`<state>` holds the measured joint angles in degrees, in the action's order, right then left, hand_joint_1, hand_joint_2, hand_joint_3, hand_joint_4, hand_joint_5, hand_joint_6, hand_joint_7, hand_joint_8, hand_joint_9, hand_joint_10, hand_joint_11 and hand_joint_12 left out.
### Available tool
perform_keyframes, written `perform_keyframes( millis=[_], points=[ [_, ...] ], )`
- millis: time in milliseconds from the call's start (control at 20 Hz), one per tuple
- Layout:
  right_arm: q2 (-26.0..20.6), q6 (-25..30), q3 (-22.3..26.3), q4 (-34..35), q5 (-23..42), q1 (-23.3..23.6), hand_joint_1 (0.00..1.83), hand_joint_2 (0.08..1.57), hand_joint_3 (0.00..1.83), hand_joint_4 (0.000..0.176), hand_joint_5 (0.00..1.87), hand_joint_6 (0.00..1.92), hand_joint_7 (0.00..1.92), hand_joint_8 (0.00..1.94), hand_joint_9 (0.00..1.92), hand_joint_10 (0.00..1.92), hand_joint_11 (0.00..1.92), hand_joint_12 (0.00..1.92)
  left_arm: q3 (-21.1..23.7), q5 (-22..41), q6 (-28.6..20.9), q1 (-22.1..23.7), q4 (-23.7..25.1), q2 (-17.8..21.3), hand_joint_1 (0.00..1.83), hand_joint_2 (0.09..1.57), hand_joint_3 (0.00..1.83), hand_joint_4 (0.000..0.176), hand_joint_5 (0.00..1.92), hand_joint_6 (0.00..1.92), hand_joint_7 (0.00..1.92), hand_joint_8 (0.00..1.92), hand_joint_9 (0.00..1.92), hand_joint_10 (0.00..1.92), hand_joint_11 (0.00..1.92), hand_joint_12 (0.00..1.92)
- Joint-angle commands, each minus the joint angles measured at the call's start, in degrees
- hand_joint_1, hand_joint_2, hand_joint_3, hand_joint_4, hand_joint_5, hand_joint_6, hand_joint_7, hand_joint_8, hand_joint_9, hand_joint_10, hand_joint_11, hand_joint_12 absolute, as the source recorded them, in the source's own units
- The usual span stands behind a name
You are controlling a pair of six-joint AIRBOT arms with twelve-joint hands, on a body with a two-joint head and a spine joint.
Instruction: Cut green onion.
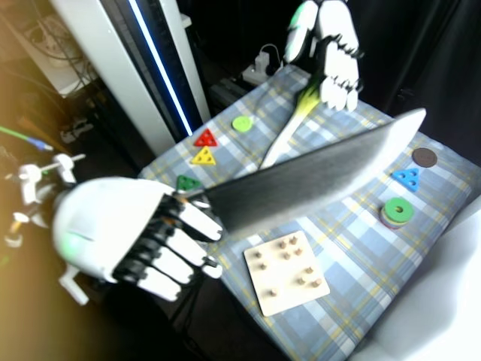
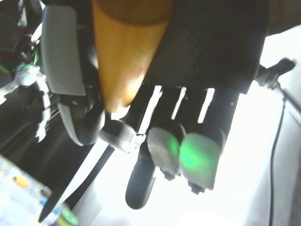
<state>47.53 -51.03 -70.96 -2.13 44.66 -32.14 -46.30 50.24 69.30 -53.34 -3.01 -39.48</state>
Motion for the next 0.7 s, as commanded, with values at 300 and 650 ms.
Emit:
perform_keyframes(
  millis=[300,650],
  points=[
    [-0.4,0.5,-2.3,-2.6,-2.3,4.7,0.55,1.42,0.00,0.165,1.03,1.92,1.29,1.94,1.42,1.92,1.51,1.92,0.5,15.6,-0.3,-1.8,-4.0,1.8,0.00,1.48,0.00,0.000,0.07,0.00,0.08,0.00,0.08,0.00,0.00,0.00],
    [-0.2,-0.2,-2.9,-3.2,-5.7,5.5,0.50,1.44,0.00,0.158,1.10,1.92,1.33,1.94,1.44,1.92,1.50,1.92,0.7,16.5,-0.3,-3.4,-5.2,1.8,0.00,1.47,0.00,0.000,0.09,0.01,0.08,0.00,0.07,0.01,0.00,0.00]
  ],
)
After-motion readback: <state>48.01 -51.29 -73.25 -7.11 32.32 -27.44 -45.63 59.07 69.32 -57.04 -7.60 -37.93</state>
